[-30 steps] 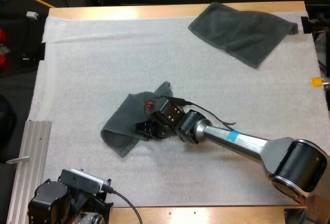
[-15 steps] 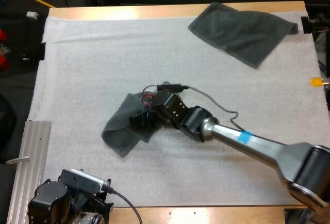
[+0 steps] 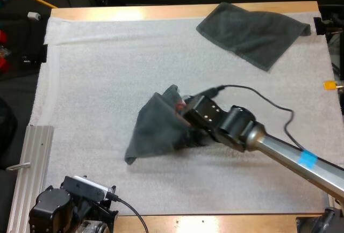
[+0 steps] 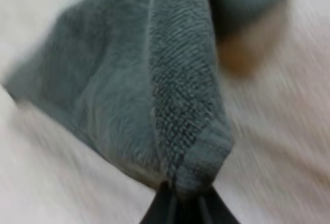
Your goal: Pick towel from pile, fold and stack
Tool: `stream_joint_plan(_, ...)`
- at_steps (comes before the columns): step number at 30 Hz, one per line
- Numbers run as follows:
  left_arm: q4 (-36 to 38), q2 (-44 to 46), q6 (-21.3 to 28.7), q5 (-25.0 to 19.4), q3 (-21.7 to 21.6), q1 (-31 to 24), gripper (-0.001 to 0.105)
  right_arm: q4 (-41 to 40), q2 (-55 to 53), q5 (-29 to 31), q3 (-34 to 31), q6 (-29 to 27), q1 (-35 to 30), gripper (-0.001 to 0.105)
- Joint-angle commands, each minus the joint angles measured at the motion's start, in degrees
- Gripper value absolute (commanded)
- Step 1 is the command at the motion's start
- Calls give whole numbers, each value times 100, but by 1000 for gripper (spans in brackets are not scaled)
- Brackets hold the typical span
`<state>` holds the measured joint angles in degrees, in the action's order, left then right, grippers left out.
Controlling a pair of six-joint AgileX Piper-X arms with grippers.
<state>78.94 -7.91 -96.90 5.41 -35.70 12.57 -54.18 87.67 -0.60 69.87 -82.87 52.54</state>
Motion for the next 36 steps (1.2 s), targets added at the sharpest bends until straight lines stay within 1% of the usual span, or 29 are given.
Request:
stream_joint_plan(1, -163, -4, -1, -54, -47, 24, 69, -948, -128, -16, 15, -193, -26, 0)
stream_joint_plan(2, -235, -4, -1, -54, -47, 24, 69, -1332, -159, 0, 15, -294, -26, 0)
stream_joint_plan(4, -385, -4, -1, -54, -47, 24, 69, -1817, -164, 84, 5, -458, -37, 0)
stream_joint_plan(6, -507, -4, -1, -54, -47, 24, 69, -1973, -164, 221, -55, -524, -37, 0)
stream_joint_plan(7, -570, -4, -1, -47, -47, 24, 69, -2004, -164, 293, -94, -510, -37, 2)
stream_joint_plan(8, -601, -4, 5, -16, -47, 24, 69, -2005, -164, 361, -130, -469, -37, 7)
stream_joint_plan(9, -604, -4, 37, 46, -47, 24, 69, -2004, -164, 378, -140, -432, -37, 14)
stream_joint_plan(11, -603, -4, 148, 304, -47, 24, 69, -2004, -178, 384, -141, -322, -37, 40)
stream_joint_plan(12, -603, -4, 160, 394, -47, 24, 69, -2016, -201, 384, -141, -306, -37, 49)
stream_joint_plan(13, -603, -4, 178, 523, -47, 24, 69, -2061, -240, 384, -141, -291, -37, 65)
stream_joint_plan(14, -603, -4, 189, 606, -47, 24, 69, -2107, -277, 384, -141, -272, -37, 74)
stream_joint_plan(15, -603, -4, 191, 638, -47, 24, 69, -2159, -307, 403, -141, -253, -37, 78)
stream_joint_plan(18, -603, -4, 205, 727, -47, 24, 69, -2368, -446, 636, -141, -182, -37, 74)
stream_joint_plan(20, -603, -4, 217, 727, -47, 24, 69, -2467, -555, 775, -141, -91, -37, 66)
stream_joint_plan(22, -603, -4, 252, 727, -47, 24, 69, -2458, -649, 779, -187, -5, -37, 61)
stream_joint_plan(25, -603, -47, 252, 761, -47, 24, 69, -2320, -836, 776, -449, 221, -37, 61)
stream_joint_plan(29, -603, -292, 252, 1064, -47, 24, 69, -1897, -1064, 767, -1085, 556, -37, 61)
stream_joint_plan(30, -603, -374, 252, 1076, -47, 24, 69, -1820, -1086, 755, -1183, 619, -37, 61)
stream_joint_plan(33, -612, -689, 252, 1080, -47, 24, 69, -1505, -1145, 612, -1585, 927, -37, 61)
stream_joint_plan(36, -745, -924, 252, 1077, -47, 24, 69, -1122, -1143, 345, -1910, 1237, -37, 61)
